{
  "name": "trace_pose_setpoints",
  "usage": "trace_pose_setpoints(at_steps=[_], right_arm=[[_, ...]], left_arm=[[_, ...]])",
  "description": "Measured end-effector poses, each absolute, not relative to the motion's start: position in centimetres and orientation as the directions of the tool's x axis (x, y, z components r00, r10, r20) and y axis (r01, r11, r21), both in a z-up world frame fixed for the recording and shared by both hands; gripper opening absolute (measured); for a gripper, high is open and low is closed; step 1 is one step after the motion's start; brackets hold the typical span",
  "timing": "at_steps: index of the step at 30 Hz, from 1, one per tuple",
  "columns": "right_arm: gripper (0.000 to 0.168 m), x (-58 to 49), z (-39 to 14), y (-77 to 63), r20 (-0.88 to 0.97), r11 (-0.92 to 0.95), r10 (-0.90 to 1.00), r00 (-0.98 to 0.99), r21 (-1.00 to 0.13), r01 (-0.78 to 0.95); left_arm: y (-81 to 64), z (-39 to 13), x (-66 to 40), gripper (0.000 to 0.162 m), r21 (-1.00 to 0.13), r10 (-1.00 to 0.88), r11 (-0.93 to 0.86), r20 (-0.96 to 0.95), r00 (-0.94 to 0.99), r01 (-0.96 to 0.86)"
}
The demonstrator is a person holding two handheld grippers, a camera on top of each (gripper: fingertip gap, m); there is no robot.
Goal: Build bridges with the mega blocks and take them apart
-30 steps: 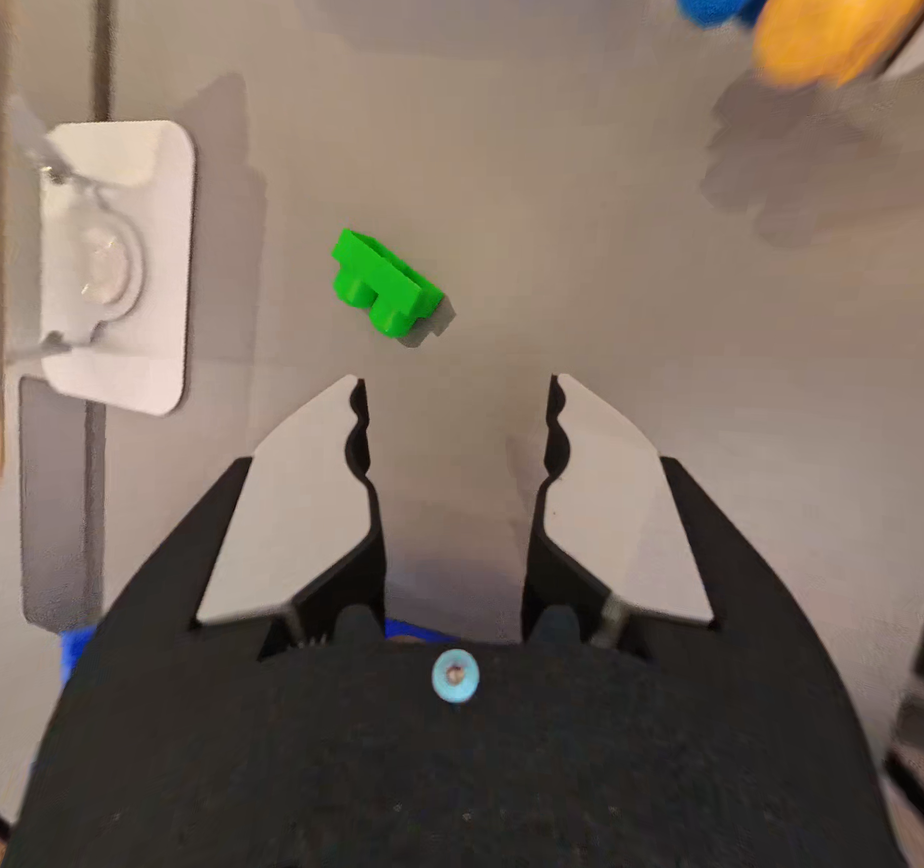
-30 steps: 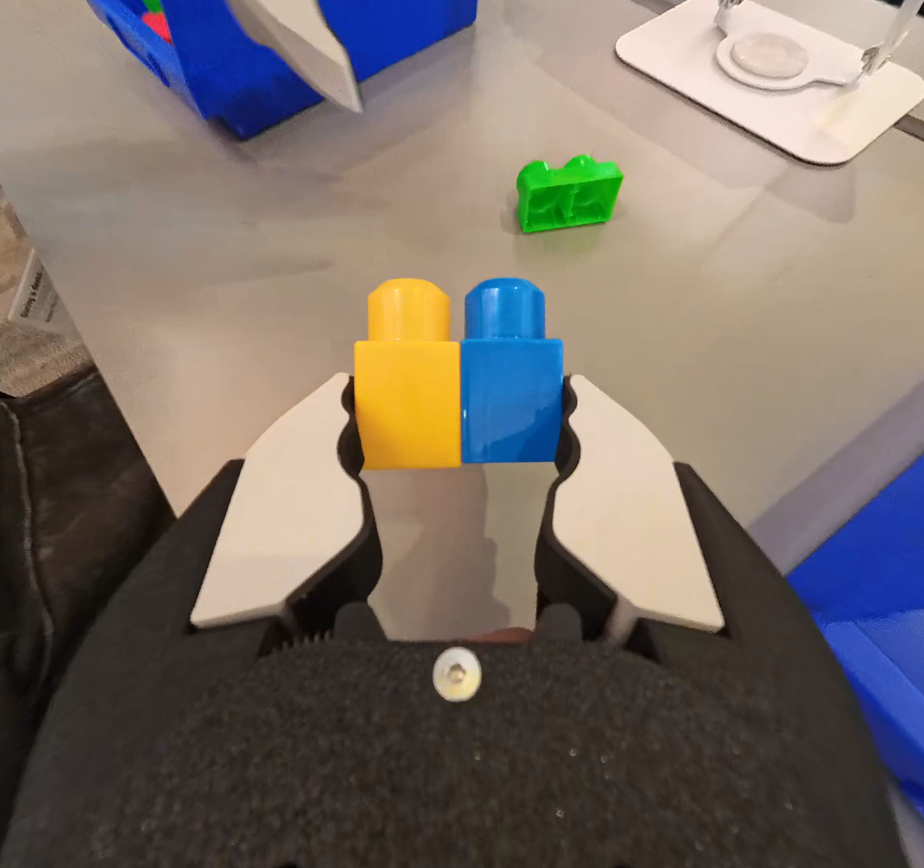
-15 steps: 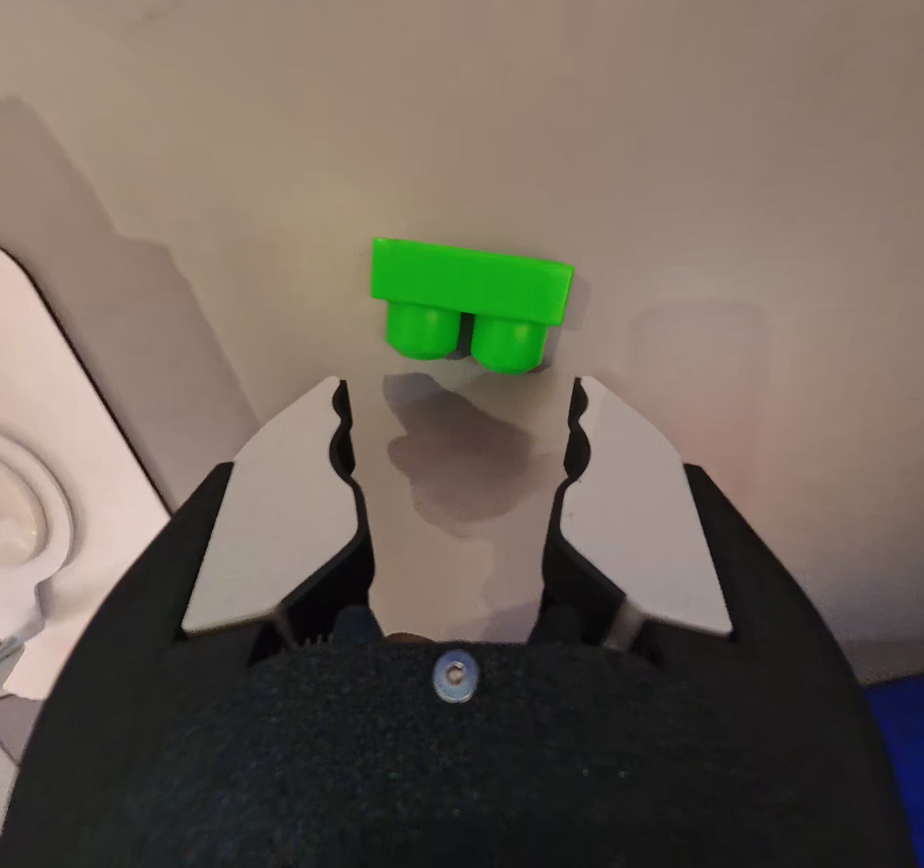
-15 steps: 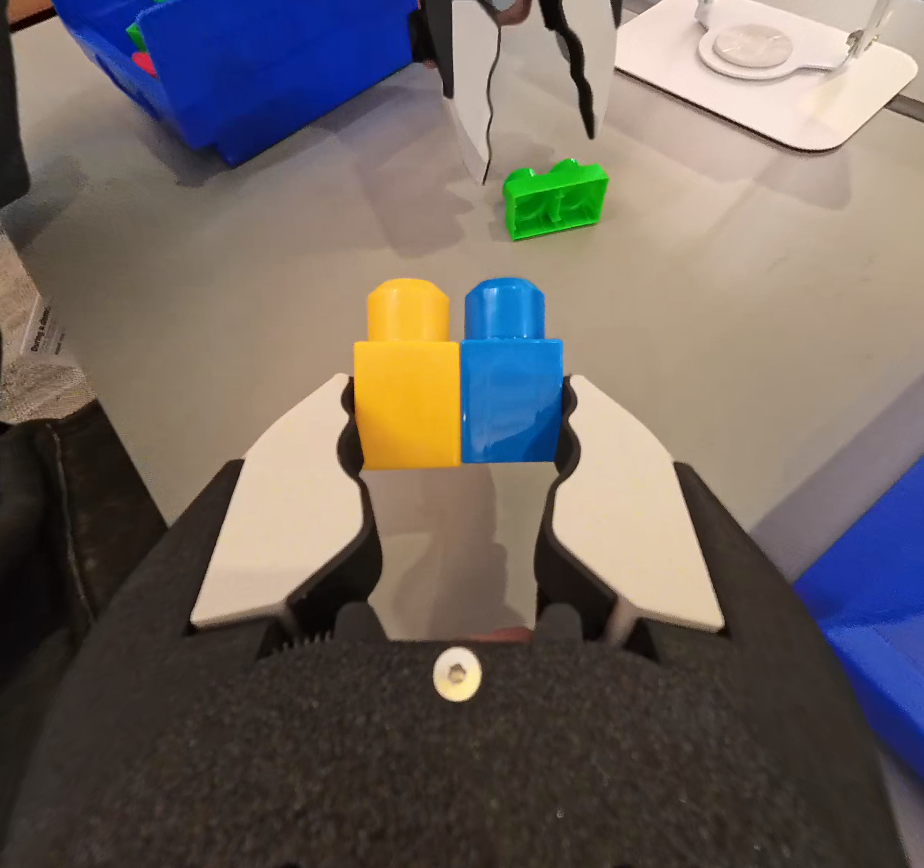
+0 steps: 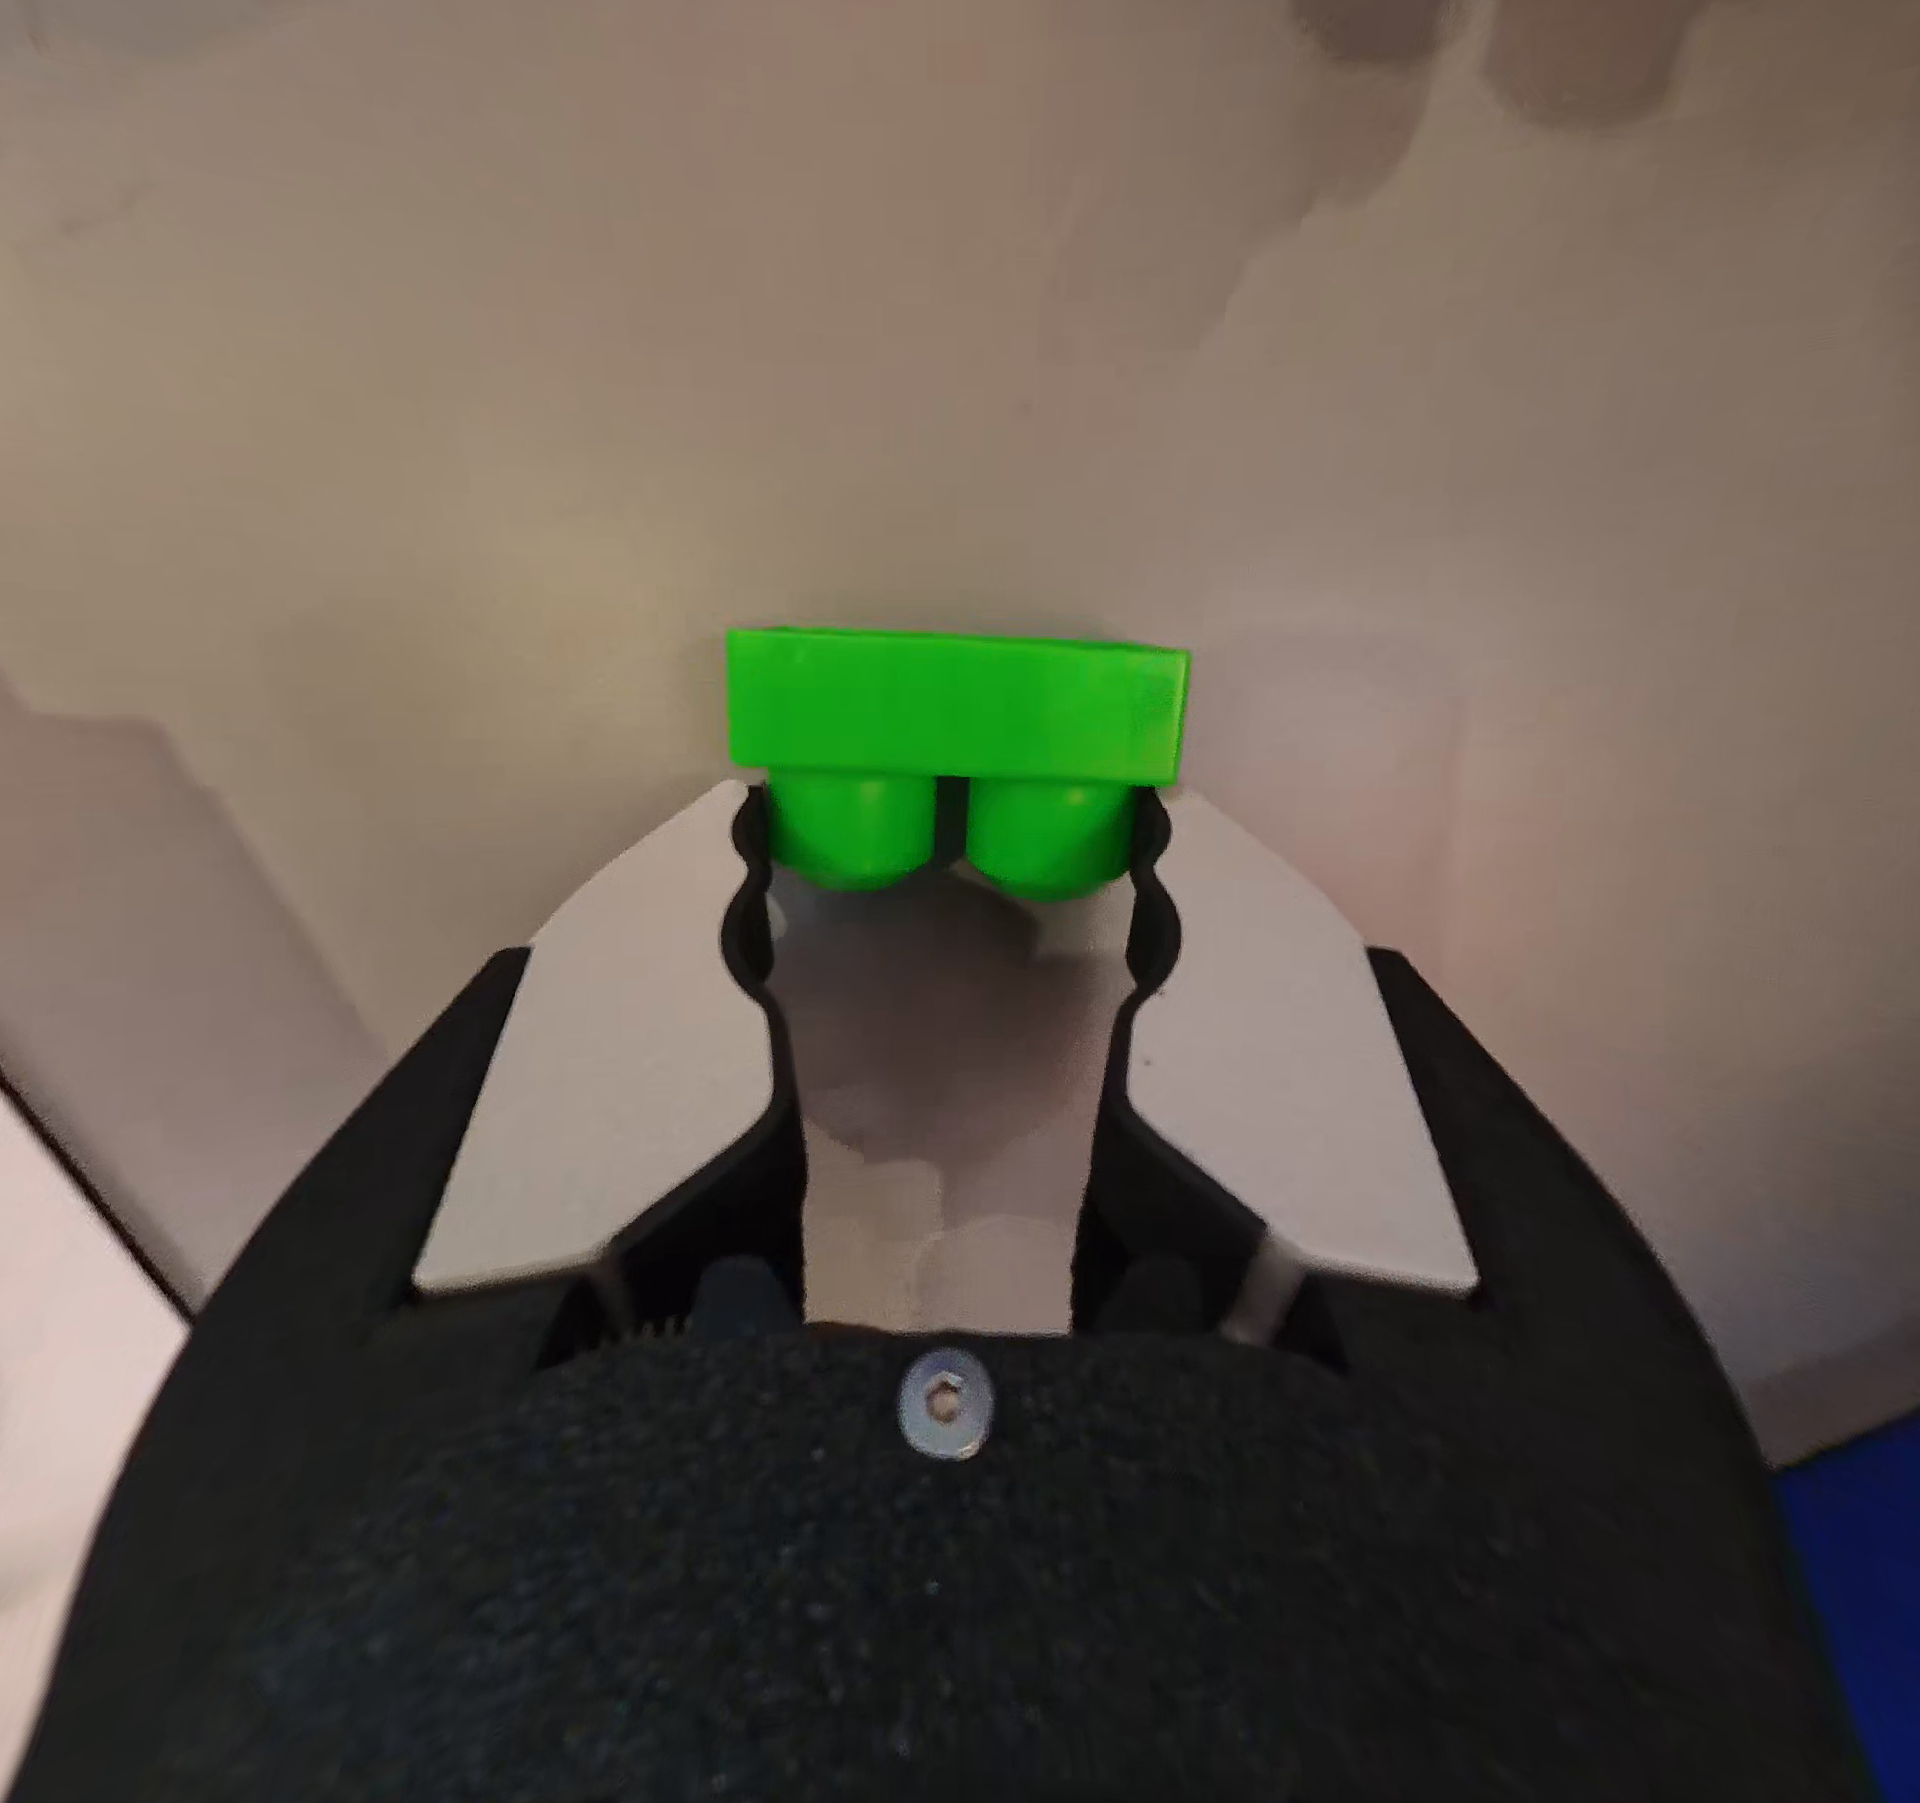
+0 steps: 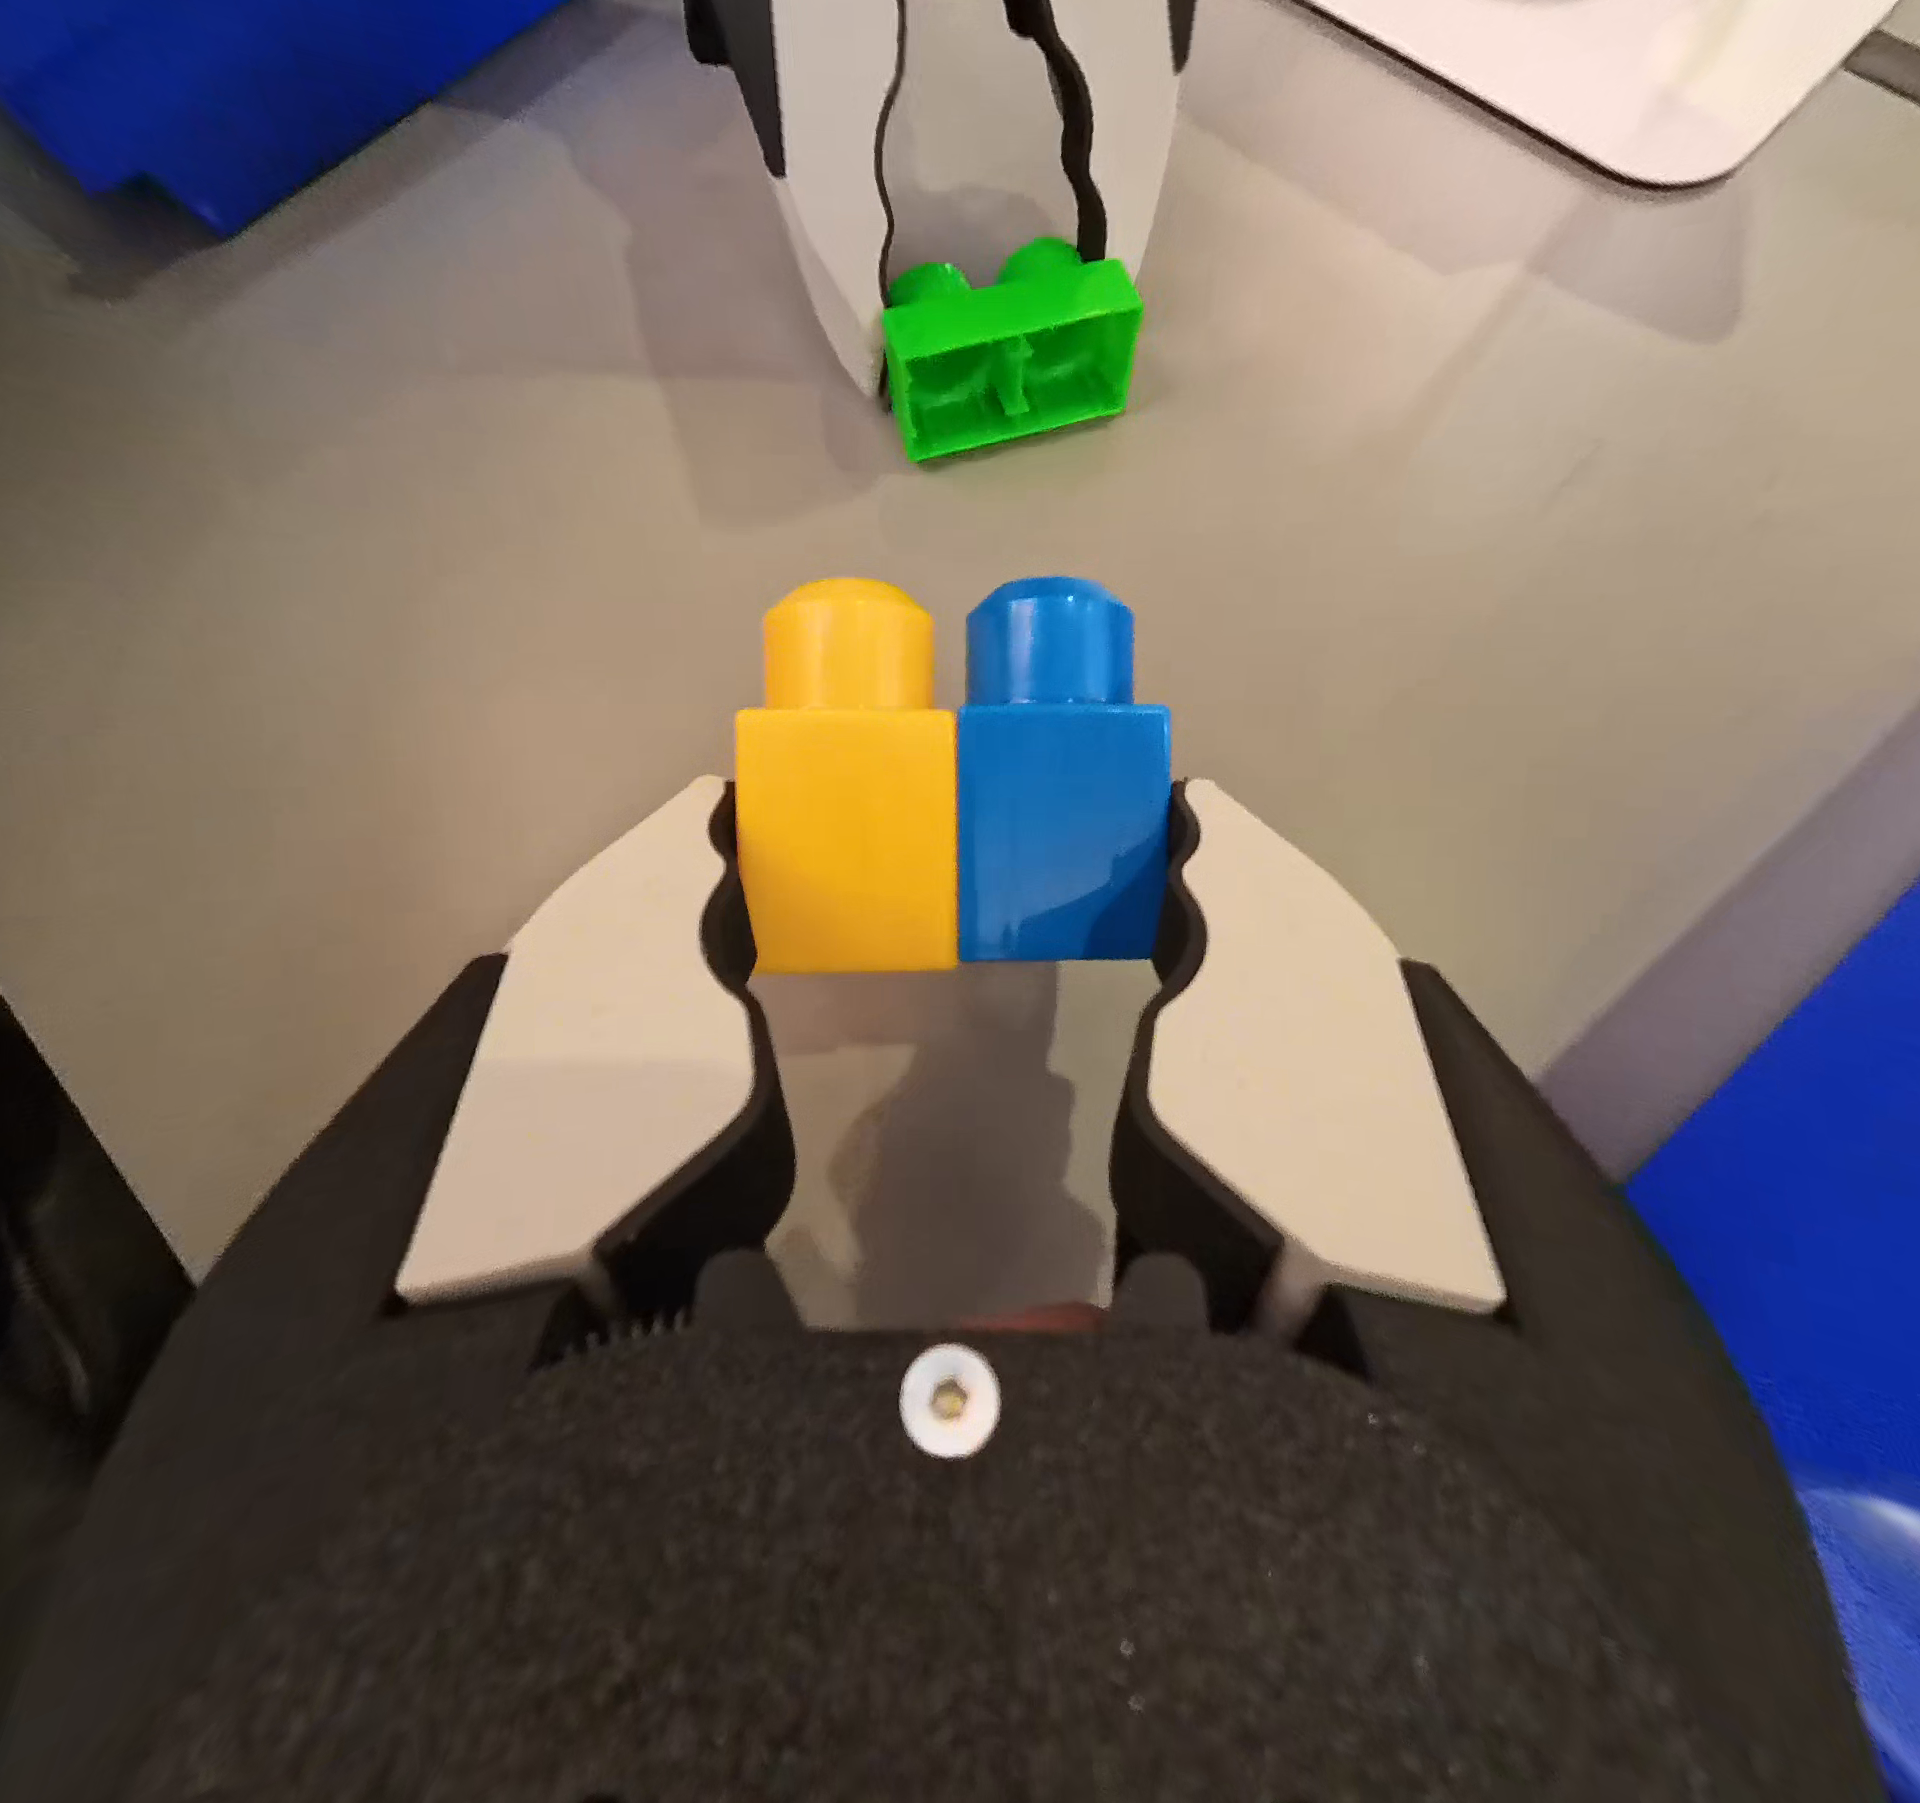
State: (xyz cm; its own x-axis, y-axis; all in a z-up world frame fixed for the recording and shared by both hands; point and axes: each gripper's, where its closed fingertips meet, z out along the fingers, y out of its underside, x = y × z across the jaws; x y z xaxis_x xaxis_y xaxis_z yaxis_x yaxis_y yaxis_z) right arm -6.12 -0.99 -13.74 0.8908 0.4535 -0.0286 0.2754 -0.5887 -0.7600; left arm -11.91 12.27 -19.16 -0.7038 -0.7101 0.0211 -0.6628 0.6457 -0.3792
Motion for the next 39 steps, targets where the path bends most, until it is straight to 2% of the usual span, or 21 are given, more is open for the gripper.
trace_pose_setpoints(at_steps=[4,11,14,18,23,25,29,32,36,39], right_arm=[[0.076,-7.0,-13.7,0.0,-0.01,-0.558,0.525,0.851,-0.759,0.336],[0.076,-10.1,-12.0,0.8,0.069,-0.458,0.621,0.781,-0.777,0.433],[0.076,-11.4,-11.8,0.5,0.09,-0.429,0.646,0.758,-0.779,0.458],[0.076,-11.9,-11.5,-0.3,0.142,-0.396,0.655,0.742,-0.772,0.497],[0.076,-11.4,-11.7,-0.9,0.154,-0.384,0.654,0.74,-0.776,0.5],[0.076,-11.3,-11.7,-1.2,0.151,-0.383,0.658,0.738,-0.776,0.501],[0.076,-12.5,-11.4,-1.8,0.131,-0.357,0.701,0.701,-0.786,0.504],[0.076,-13.5,-11.5,-2.2,0.15,-0.325,0.758,0.635,-0.757,0.567],[0.076,-14.3,-12.2,-2.6,0.172,-0.301,0.811,0.559,-0.697,0.651],[0.076,-14.7,-12.4,-2.5,0.197,-0.277,0.821,0.536,-0.683,0.675]], left_arm=[[10.0,-16.7,-13.0,0.066,-0.42,-0.741,0.598,0.035,-0.671,-0.683],[5.9,-12.6,-15.3,0.066,-0.415,-0.758,0.641,-0.205,-0.62,-0.646],[4.0,-12.3,-16.0,0.066,-0.449,-0.79,0.604,-0.232,-0.567,-0.658],[3.1,-13.0,-16.8,0.066,-0.49,-0.869,0.488,-0.197,-0.454,-0.722],[0.8,-13.3,-18.0,0.066,-0.549,-0.946,0.254,0.03,-0.322,-0.796],[0.3,-12.8,-18.3,0.066,-0.578,-0.948,0.223,0.061,-0.313,-0.785],[0.2,-12.0,-18.5,0.066,-0.586,-0.947,0.264,-0.005,-0.322,-0.766],[-0.5,-12.4,-18.8,0.066,-0.523,-0.916,0.379,-0.096,-0.39,-0.763],[-1.0,-12.9,-18.4,0.066,-0.462,-0.898,0.429,-0.125,-0.421,-0.777],[-1.3,-12.4,-17.8,0.066,-0.484,-0.898,0.424,-0.114,-0.426,-0.765]])
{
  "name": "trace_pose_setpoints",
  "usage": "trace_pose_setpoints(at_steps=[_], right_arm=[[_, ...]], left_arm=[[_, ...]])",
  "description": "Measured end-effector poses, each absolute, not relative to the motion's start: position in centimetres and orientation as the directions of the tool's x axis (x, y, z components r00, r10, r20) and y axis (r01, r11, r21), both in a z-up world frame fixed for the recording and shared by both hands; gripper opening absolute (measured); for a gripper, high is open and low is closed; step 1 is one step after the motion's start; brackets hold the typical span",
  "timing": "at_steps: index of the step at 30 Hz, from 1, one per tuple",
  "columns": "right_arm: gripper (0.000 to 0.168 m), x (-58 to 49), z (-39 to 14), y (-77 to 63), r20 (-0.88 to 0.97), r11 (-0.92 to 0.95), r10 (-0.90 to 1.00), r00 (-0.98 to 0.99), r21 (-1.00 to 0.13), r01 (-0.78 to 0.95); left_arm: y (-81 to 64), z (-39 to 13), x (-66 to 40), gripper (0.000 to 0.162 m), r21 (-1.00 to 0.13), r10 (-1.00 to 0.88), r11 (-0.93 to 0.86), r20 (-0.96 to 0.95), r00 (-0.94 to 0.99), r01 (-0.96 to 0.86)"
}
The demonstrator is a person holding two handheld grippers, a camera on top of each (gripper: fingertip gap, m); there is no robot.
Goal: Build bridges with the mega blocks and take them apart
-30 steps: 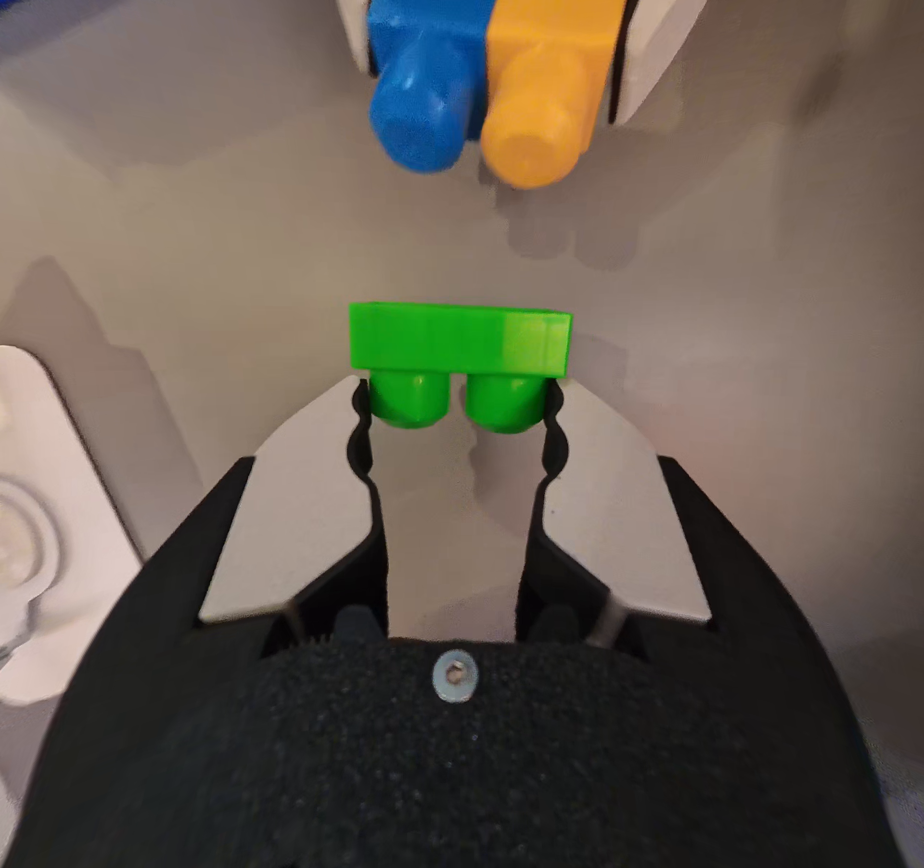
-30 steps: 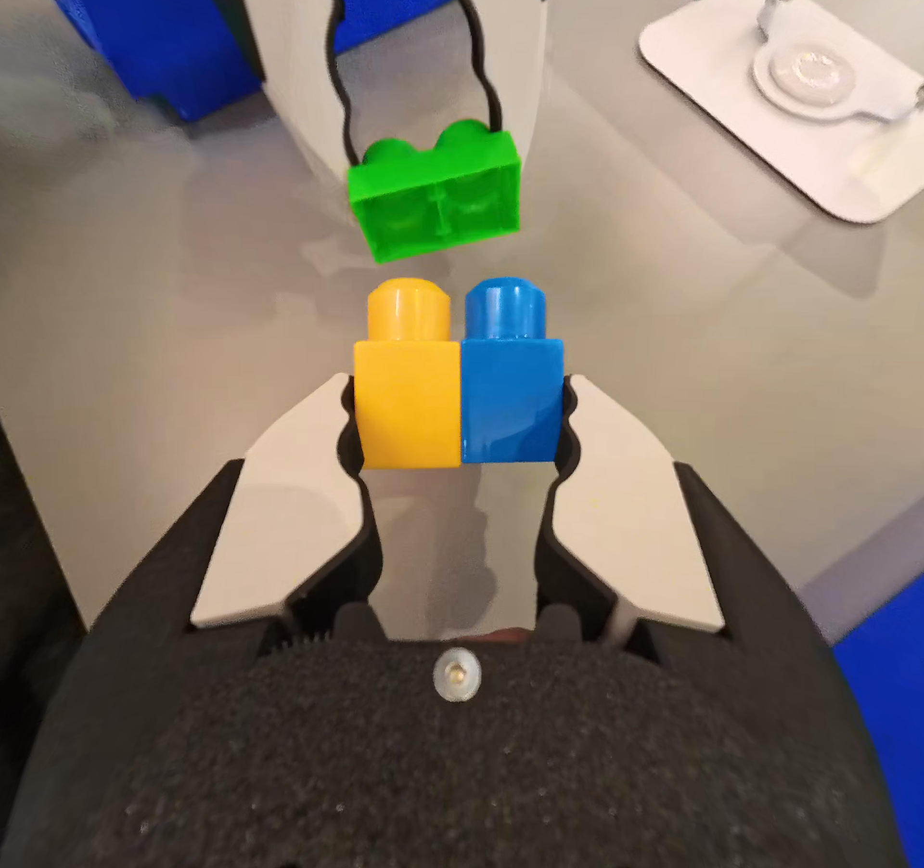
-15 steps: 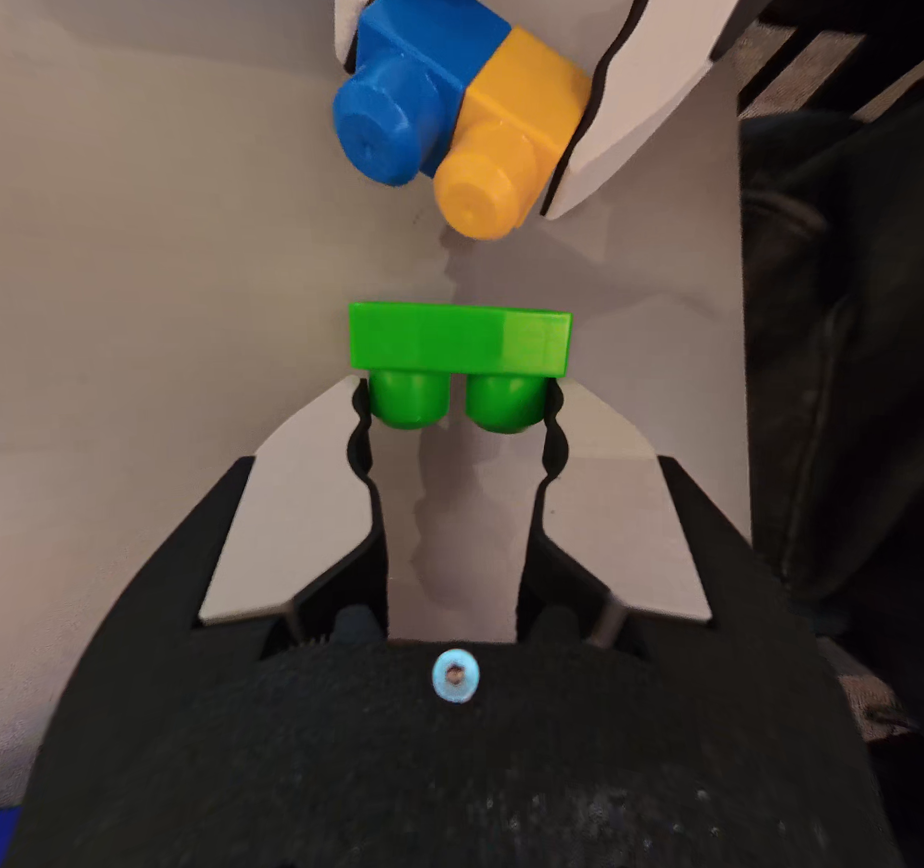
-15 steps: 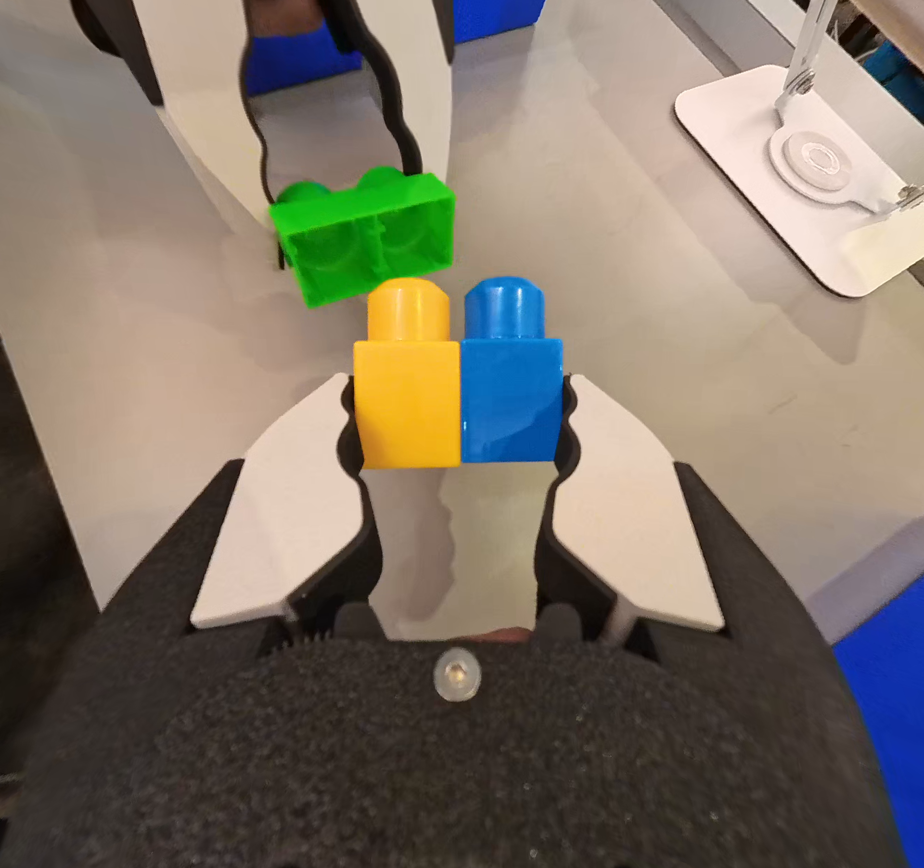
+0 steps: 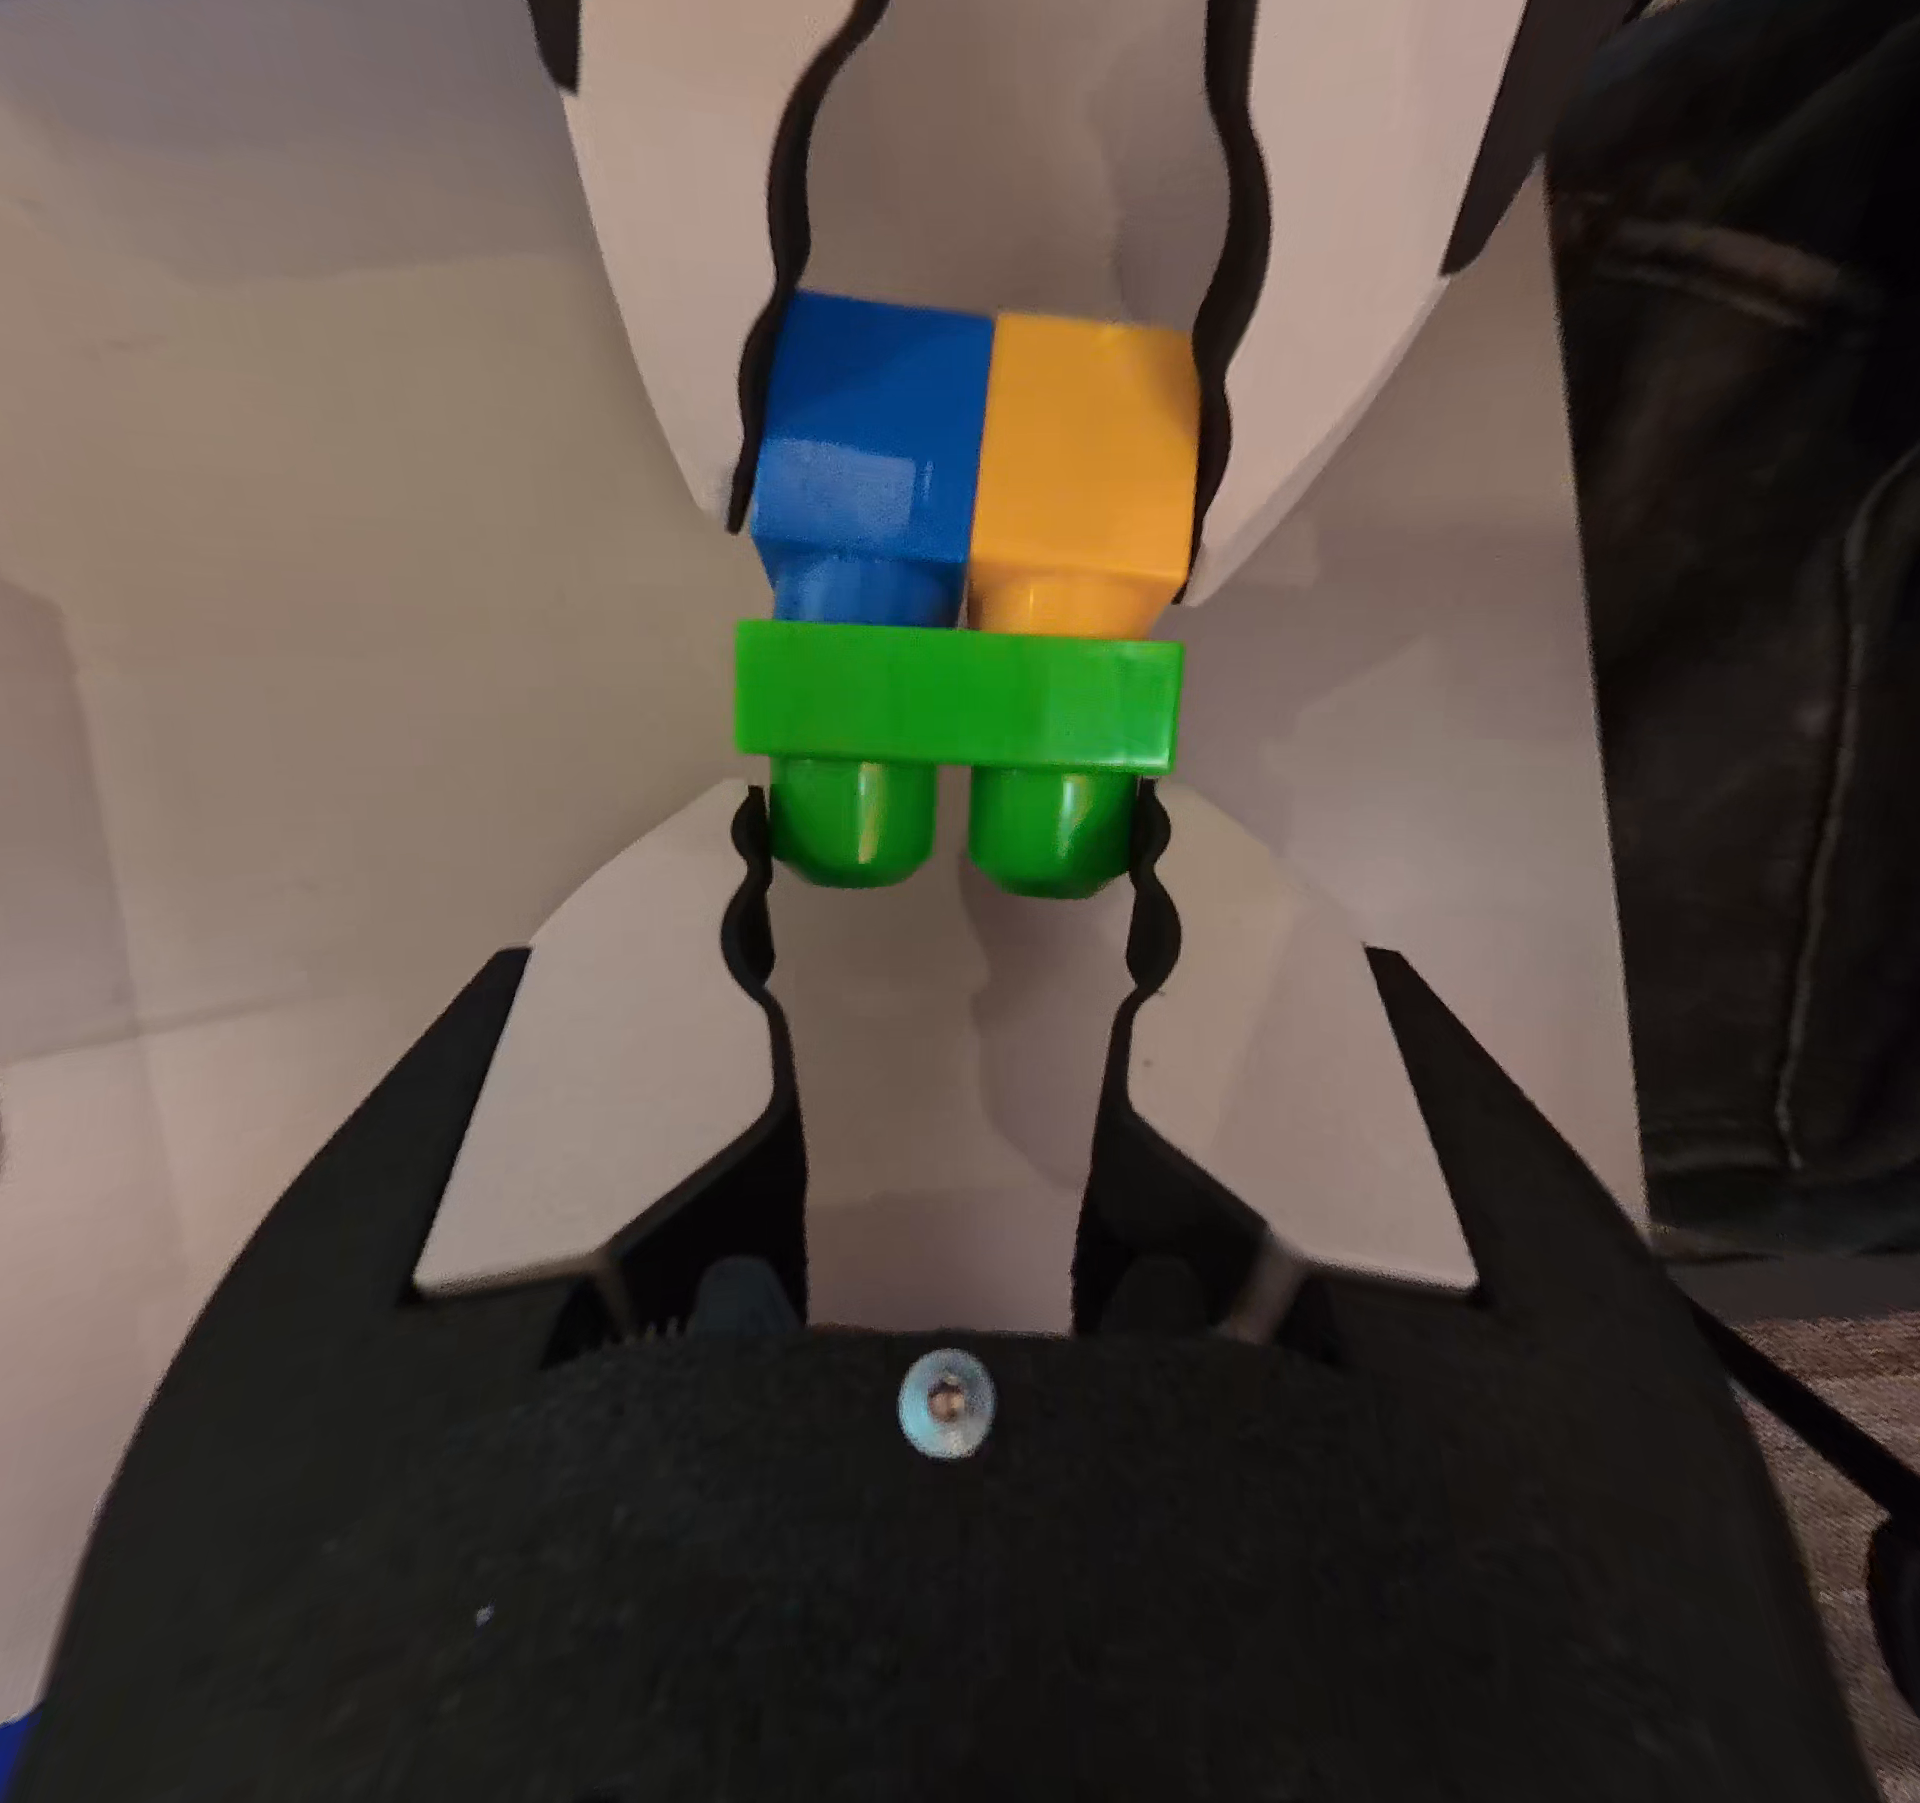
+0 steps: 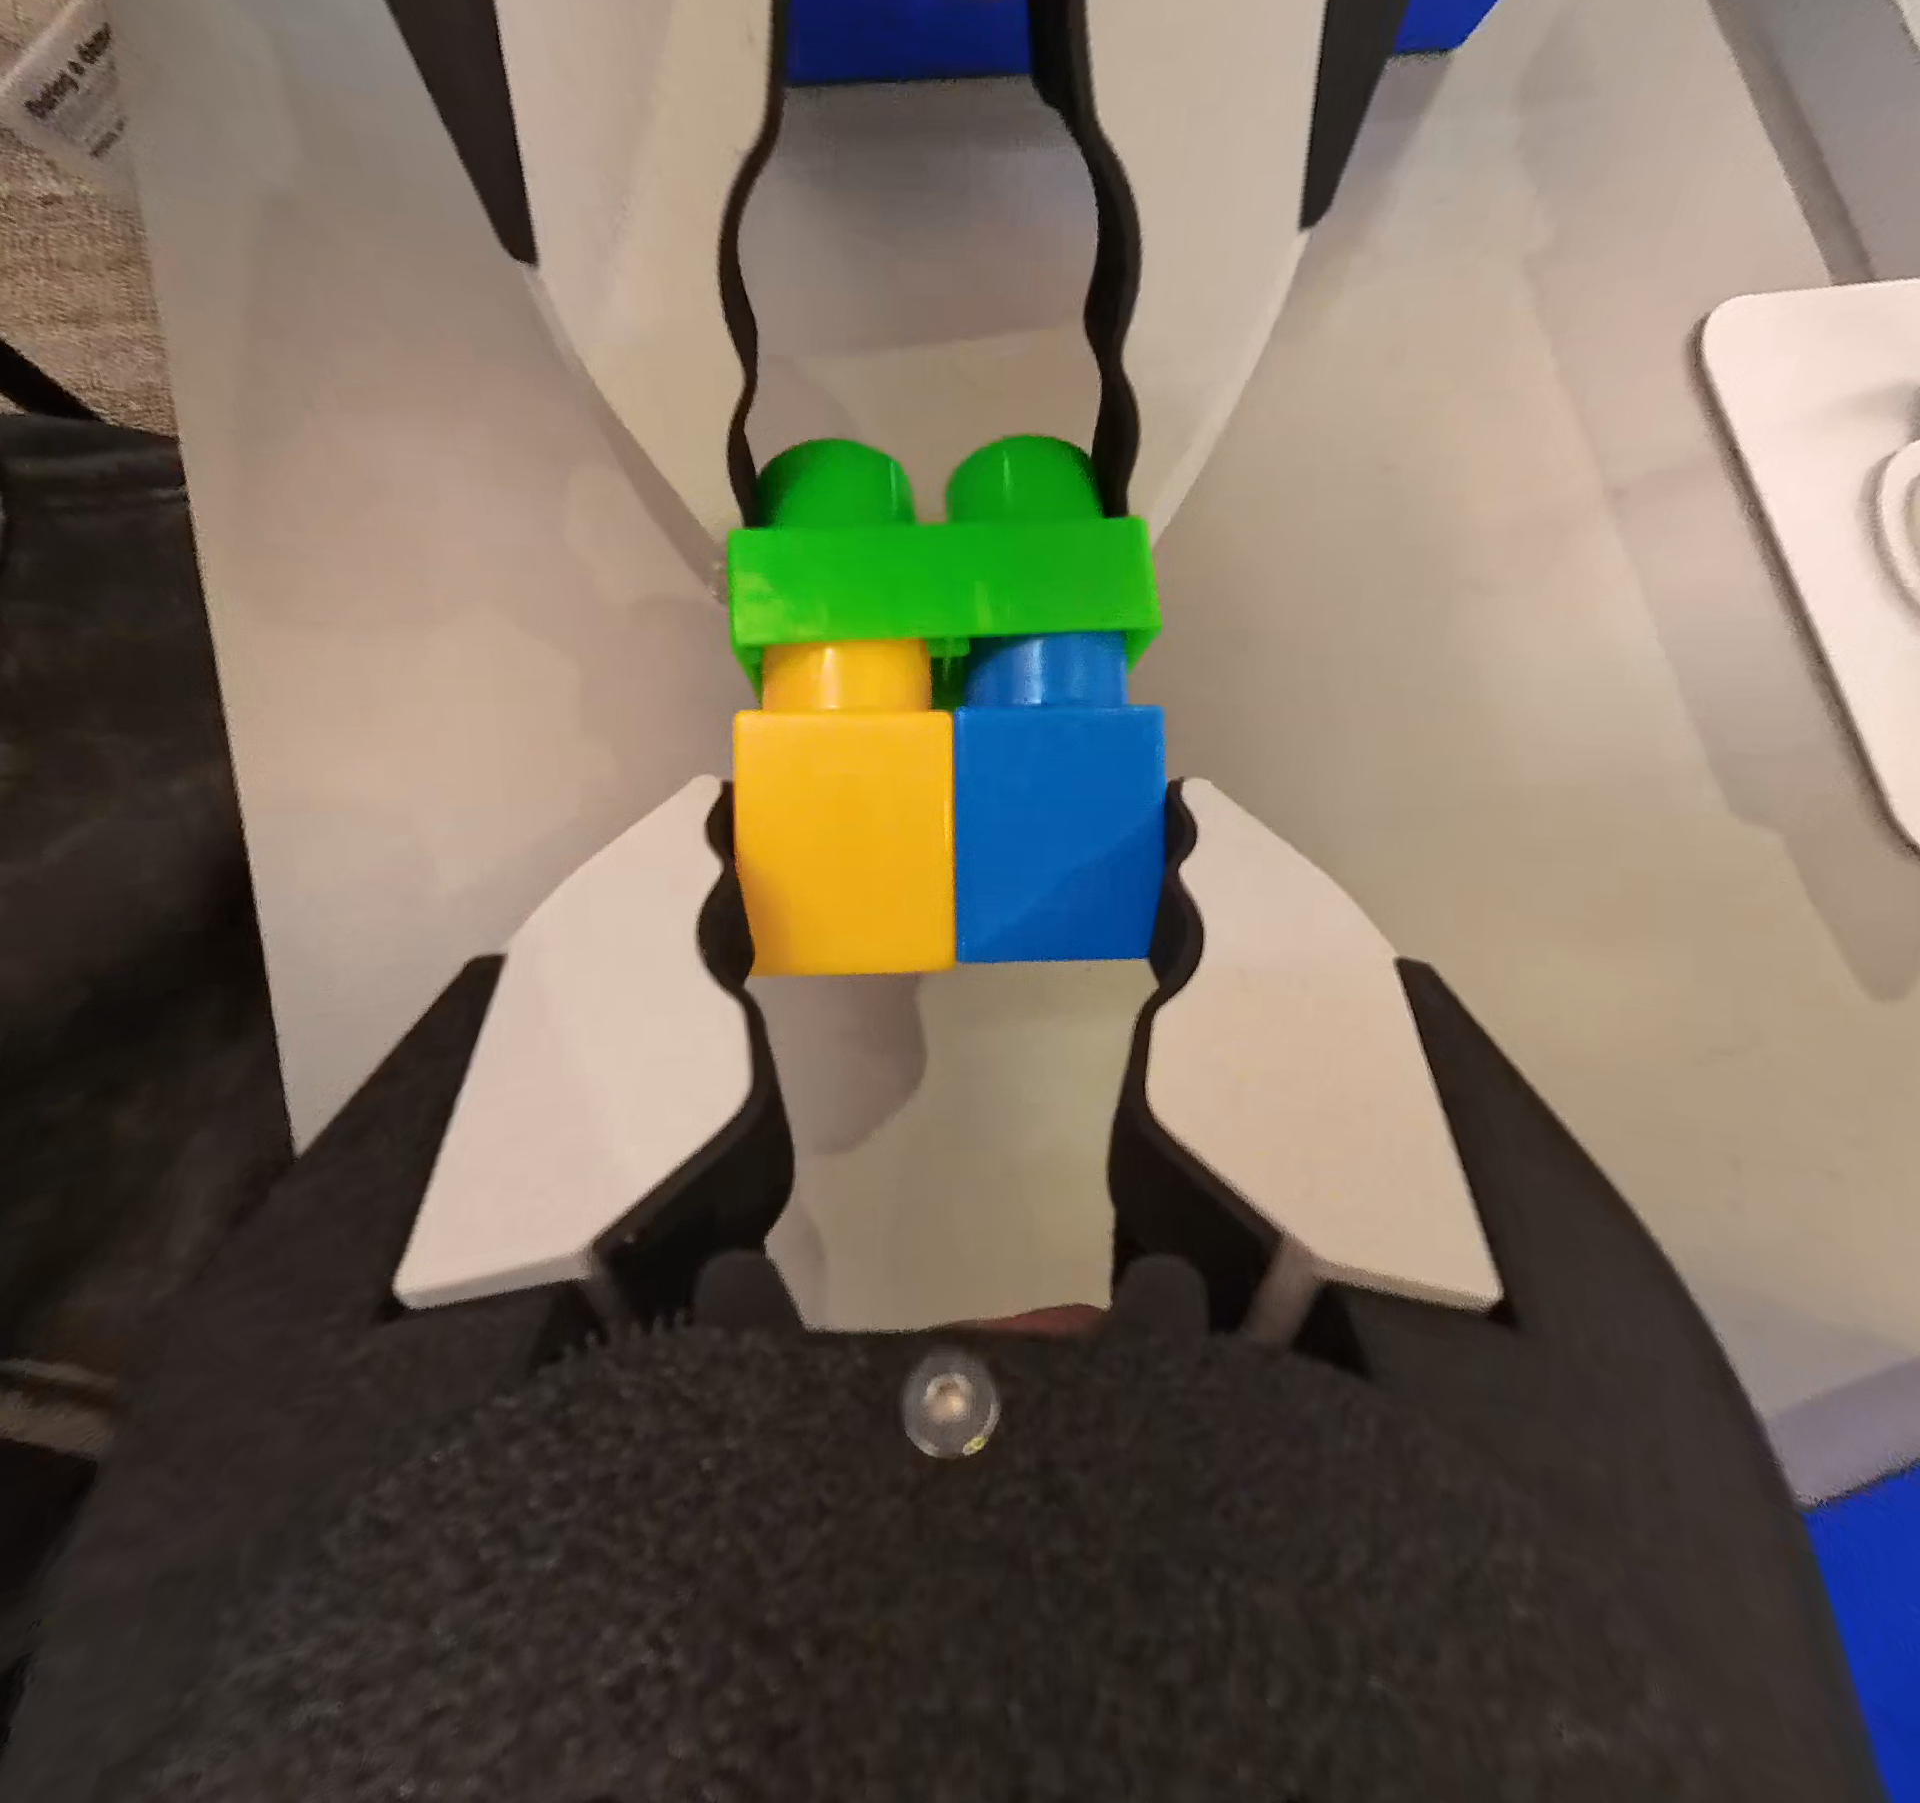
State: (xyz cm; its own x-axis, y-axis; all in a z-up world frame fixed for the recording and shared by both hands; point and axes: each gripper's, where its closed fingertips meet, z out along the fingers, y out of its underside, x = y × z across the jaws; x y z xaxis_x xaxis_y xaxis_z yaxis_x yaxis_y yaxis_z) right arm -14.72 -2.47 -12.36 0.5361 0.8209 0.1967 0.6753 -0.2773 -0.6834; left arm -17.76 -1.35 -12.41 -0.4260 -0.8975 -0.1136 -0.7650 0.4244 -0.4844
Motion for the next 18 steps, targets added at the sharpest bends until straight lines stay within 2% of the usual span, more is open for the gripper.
trace_pose_setpoints(at_steps=[3,5,10,18], right_arm=[[0.076,-14.7,-12.2,-2.4,0.198,-0.258,0.825,0.53,-0.702,0.664],[0.075,-14.9,-11.4,-2.5,0.183,-0.24,0.828,0.53,-0.739,0.63],[0.075,-14.6,-11.9,-2.6,0.164,-0.252,0.832,0.53,-0.74,0.624],[0.075,-14.9,-13.4,-2.2,0.193,-0.248,0.835,0.515,-0.704,0.665]], left_arm=[[-1.2,-12.4,-17.6,0.066,-0.473,-0.889,0.448,-0.146,-0.434,-0.759],[-1.4,-12.5,-17.4,0.066,-0.496,-0.892,0.44,-0.139,-0.431,-0.749],[-1.6,-12.8,-16.9,0.065,-0.555,-0.902,0.408,-0.119,-0.416,-0.725],[-1.5,-14.6,-16.7,0.065,-0.512,-0.896,0.431,-0.144,-0.42,-0.743]])
